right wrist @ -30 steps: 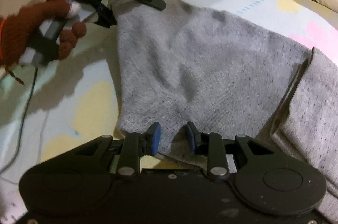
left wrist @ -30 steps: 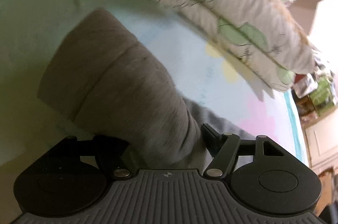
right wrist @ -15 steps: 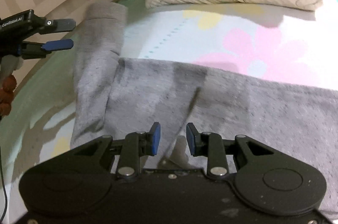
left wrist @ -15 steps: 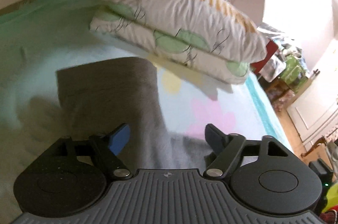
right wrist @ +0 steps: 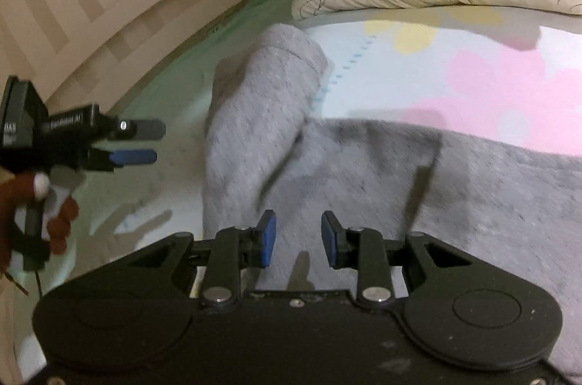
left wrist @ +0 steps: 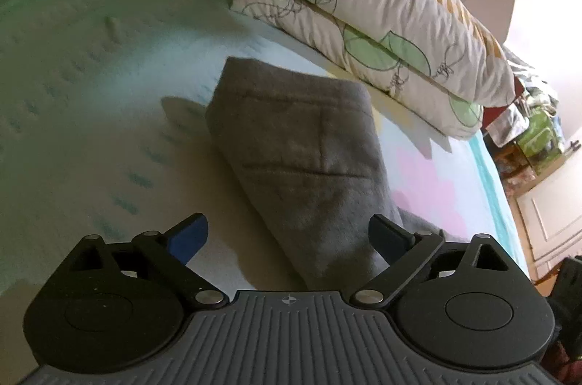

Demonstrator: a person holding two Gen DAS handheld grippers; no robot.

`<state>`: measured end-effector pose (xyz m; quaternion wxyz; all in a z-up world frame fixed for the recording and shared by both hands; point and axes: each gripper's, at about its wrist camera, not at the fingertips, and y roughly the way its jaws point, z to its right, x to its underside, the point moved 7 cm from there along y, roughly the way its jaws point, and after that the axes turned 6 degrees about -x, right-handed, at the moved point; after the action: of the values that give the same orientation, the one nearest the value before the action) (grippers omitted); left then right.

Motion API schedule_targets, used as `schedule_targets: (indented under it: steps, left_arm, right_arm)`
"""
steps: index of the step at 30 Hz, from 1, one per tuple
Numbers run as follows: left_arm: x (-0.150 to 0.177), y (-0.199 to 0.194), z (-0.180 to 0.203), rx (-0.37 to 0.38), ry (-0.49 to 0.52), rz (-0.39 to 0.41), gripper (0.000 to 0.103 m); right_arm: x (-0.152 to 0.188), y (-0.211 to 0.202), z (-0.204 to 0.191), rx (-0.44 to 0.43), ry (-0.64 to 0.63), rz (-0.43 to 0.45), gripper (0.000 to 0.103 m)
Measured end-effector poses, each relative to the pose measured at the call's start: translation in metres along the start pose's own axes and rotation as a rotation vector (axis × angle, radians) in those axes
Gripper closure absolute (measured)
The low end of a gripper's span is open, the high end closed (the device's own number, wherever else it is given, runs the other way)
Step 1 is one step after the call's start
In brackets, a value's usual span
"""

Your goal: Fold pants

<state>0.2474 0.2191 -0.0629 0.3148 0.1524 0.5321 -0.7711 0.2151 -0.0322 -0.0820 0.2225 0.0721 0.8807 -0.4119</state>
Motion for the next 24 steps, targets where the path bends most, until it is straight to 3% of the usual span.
schedule_targets:
  steps: [3, 8, 12, 18, 24]
  left_arm:
    - [-0.004, 0.005, -0.003, -0.003, 0.012, 0.007, 0.006]
    - [0.004, 0.012, -0.012, -0.003, 0.030, -0.017, 0.006]
    - [0.012, 0.014, -0.025, -0.007, 0.008, -0.043, 0.006]
    - [0.010, 0.003, -0.050, -0.037, -0.028, -0.027, 0.006]
    - [0.013, -0.007, -0.070, -0.061, -0.058, -0.026, 0.006]
  right_arm:
    - [-0.019, 0.009, -0.004, -0.026, 0.014, 0.034, 0.071]
    - [-0.068, 0.022, -0.008, -0.034, 0.041, 0.109, 0.059]
    - [-0.104, 0.054, -0.008, 0.012, 0.014, 0.066, 0.057]
    - [-0.138, 0.097, -0.003, -0.021, 0.134, 0.021, 0.053]
    - [-0.147, 0.140, 0.005, 0.106, 0.147, -0.065, 0.045]
